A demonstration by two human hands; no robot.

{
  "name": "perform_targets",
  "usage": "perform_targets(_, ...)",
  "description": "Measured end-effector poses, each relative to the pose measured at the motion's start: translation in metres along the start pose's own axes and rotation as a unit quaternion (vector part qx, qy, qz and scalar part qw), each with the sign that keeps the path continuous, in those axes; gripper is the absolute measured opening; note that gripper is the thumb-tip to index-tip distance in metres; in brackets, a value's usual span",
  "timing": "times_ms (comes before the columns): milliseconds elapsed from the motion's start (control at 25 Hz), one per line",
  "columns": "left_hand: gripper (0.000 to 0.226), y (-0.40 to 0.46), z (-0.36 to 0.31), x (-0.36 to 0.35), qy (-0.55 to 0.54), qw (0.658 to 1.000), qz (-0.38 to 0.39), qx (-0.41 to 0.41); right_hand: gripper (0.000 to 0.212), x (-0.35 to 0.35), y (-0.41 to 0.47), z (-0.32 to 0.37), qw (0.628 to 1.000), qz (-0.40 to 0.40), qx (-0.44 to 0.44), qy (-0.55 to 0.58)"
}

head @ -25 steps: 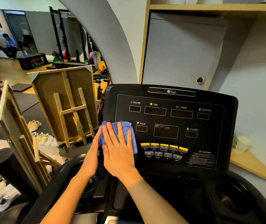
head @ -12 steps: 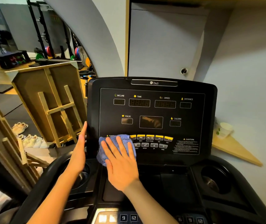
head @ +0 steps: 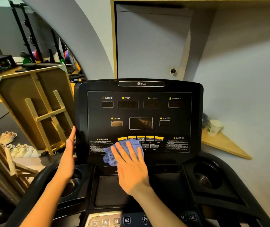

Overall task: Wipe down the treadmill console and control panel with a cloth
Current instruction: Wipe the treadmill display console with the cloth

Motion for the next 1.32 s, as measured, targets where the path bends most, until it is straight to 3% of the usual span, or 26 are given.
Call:
perform_targets(480,0.071,0.002,0.005,0.004,0.02,1.0,0.012,-0.007,0.064,0.009,-0.036,-0.078,0.997,-0.06,-0.019,-0.035)
perform_targets(1120,0.061,0.006,0.009,0.004,0.045,0.999,0.001,-0.012,0.06,0.023,-0.079,-0.175,0.989,-0.104,-0.028,-0.099)
perform_targets(1320,0.057,0.001,0.004,0.001,0.04,0.999,-0.008,-0.005,0.07,0.027,-0.084,-0.203,0.986,-0.101,-0.033,-0.125)
Point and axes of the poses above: each hand's wrist, its own y-axis towards the middle knuckle, its own x-axis out of the back of the hand, z = x × y, the point moved 1 cm from there along y, towards the middle knuckle
